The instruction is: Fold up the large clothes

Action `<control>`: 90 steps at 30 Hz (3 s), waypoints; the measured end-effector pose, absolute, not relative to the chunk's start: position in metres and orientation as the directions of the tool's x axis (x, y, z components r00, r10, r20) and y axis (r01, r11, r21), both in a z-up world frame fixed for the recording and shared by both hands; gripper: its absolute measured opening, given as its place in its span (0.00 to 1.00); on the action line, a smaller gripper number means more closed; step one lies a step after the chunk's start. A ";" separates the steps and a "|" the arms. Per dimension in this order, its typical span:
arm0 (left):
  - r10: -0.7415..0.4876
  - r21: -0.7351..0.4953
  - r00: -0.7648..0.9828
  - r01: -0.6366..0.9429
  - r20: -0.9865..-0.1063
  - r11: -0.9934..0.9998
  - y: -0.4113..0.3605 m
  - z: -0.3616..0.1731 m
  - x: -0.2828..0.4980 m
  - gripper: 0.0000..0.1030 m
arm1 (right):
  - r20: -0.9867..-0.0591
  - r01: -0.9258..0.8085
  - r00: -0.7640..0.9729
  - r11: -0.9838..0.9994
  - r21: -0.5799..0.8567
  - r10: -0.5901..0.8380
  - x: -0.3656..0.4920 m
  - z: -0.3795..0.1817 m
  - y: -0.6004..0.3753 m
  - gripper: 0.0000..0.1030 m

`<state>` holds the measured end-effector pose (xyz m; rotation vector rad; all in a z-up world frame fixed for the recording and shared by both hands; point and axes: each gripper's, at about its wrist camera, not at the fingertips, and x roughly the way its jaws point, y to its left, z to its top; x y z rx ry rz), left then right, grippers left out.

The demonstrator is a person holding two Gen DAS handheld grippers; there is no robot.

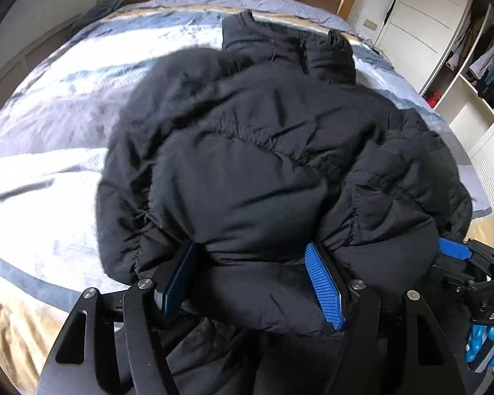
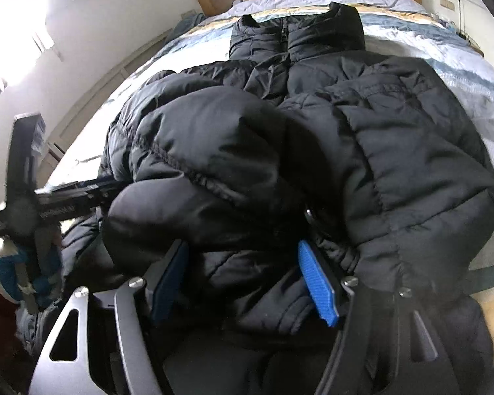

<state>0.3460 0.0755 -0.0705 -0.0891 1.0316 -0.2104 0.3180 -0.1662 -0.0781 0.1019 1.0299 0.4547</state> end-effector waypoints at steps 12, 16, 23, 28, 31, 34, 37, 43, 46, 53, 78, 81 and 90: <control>-0.178 -0.180 0.564 0.053 -0.807 0.982 0.094 -0.050 0.368 0.65 | -0.761 -0.360 0.535 0.914 0.188 0.367 0.344 -0.023 -0.136 0.65; -0.156 -0.159 0.528 0.040 -0.835 0.986 0.085 -0.076 0.374 0.66 | -0.793 -0.339 0.516 0.927 0.157 0.323 0.358 -0.048 -0.129 0.65; -0.110 -0.107 0.529 0.036 -0.841 0.994 0.073 -0.079 0.373 0.69 | -0.823 -0.308 0.484 0.938 0.157 0.297 0.364 -0.069 -0.134 0.66; -0.128 -0.137 0.558 0.027 -0.820 0.990 0.070 -0.059 0.347 0.69 | -0.801 -0.308 0.520 0.940 0.149 0.298 0.330 -0.049 -0.143 0.66; -0.130 -0.128 0.537 0.041 -0.834 0.991 0.060 -0.060 0.329 0.69 | -0.806 -0.288 0.515 0.944 0.160 0.293 0.304 -0.049 -0.157 0.66; -0.128 -0.126 0.550 0.041 -0.825 0.991 0.053 -0.051 0.306 0.69 | -0.825 -0.254 0.505 0.957 0.140 0.254 0.285 -0.052 -0.169 0.66; -0.107 -0.113 0.605 0.029 -0.789 0.993 0.048 -0.032 0.278 0.69 | -0.828 -0.213 0.511 0.967 0.140 0.232 0.263 -0.049 -0.186 0.66; -0.020 -0.015 0.724 0.014 -0.689 1.000 0.035 0.009 0.225 0.69 | -0.795 -0.169 0.557 0.970 0.174 0.239 0.225 -0.032 -0.207 0.66; -0.012 0.003 0.756 0.019 -0.655 1.000 0.029 0.023 0.207 0.70 | -0.777 -0.151 0.578 0.969 0.197 0.248 0.207 -0.024 -0.212 0.66; -0.012 0.030 0.788 0.039 -0.616 0.999 0.018 0.039 0.174 0.70 | -0.746 -0.127 0.623 0.971 0.202 0.237 0.174 -0.005 -0.221 0.66; -0.005 0.093 0.807 0.074 -0.591 0.993 -0.008 0.055 0.166 0.96 | -0.678 -0.066 0.700 0.966 0.251 0.224 0.169 0.018 -0.258 0.66; -0.008 0.090 0.788 0.080 -0.615 0.993 -0.005 0.051 0.180 0.96 | -0.684 -0.061 0.695 0.966 0.250 0.221 0.181 0.015 -0.263 0.66; 0.012 0.095 0.733 0.072 -0.680 0.993 0.016 0.037 0.238 0.96 | -0.696 -0.026 0.684 0.961 0.276 0.218 0.230 0.004 -0.285 0.66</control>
